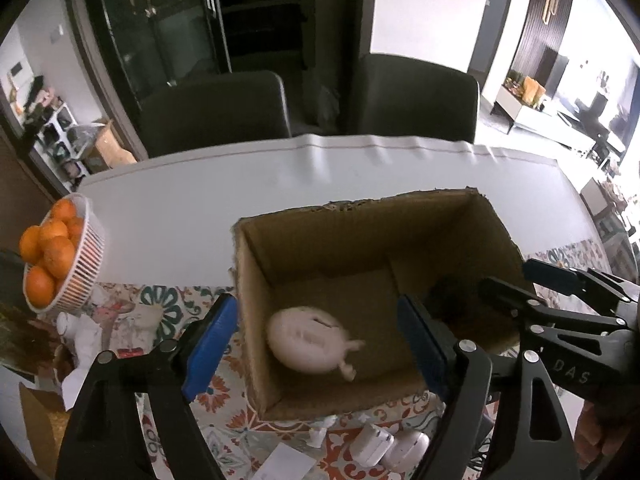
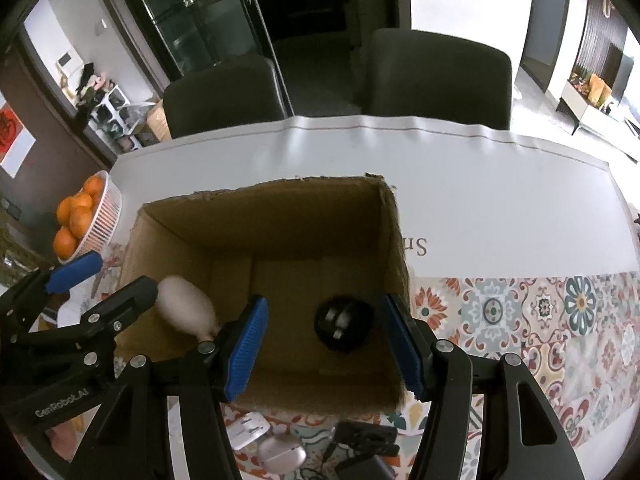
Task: Organize rigid objects
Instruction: 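Open left tool to drop the lamp in the box while right tool drops the puck, then move left tool to the white slotted panel while right tool moves to the white adapter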
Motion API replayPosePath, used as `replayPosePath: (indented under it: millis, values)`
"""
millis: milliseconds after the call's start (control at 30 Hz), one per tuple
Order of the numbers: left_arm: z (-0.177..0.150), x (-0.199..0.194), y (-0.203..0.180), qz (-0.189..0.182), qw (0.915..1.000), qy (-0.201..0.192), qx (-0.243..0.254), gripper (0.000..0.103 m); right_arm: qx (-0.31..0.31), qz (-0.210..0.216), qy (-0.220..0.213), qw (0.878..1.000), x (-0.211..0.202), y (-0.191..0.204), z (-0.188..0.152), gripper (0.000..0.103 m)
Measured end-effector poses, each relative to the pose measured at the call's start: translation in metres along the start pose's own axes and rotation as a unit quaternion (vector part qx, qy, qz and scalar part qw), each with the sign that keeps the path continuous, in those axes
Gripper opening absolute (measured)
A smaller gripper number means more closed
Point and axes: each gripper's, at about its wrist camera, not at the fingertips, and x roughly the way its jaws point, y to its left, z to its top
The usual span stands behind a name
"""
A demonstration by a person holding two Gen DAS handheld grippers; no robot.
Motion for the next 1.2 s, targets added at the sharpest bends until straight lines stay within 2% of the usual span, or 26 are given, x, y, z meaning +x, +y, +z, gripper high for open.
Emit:
replayPosePath:
  millis: [300, 467, 600, 700, 933, 1200]
  values:
    - [-0.021, -0.032, 0.009, 0.019, 0.9991, -0.039, -0.001, 0.086, -0.011, -0.032, -0.059, 0.998, -0.036, 0.016, -0.017, 0.064]
    - [-0.033, -0.052, 0.015, 0.022, 0.998, -0.059, -0.005, 0.089, -0.015, -0.037, -0.094, 0.995, -0.057, 0.025, -0.028, 0.065]
    - [-0.043, -0.07, 0.019, 0.038, 0.9956, -0.085, 0.003, 0.092, -0.018, -0.043, -0.126, 0.991, -0.074, 0.033, -0.037, 0.072]
    - [-0.05, -0.083, 0.023, 0.044, 0.9939, -0.1, 0.008, 0.092, -0.022, -0.044, -0.142, 0.989, -0.084, 0.039, -0.045, 0.073]
    - [-0.068, -0.107, 0.031, 0.061, 0.9897, -0.129, 0.009, 0.094, -0.032, -0.029, -0.158, 0.986, -0.099, 0.05, -0.062, 0.073]
    - [-0.097, -0.115, 0.037, 0.083, 0.9867, -0.14, 0.012, 0.095, -0.043, -0.022, -0.16, 0.986, -0.099, 0.065, -0.086, 0.073]
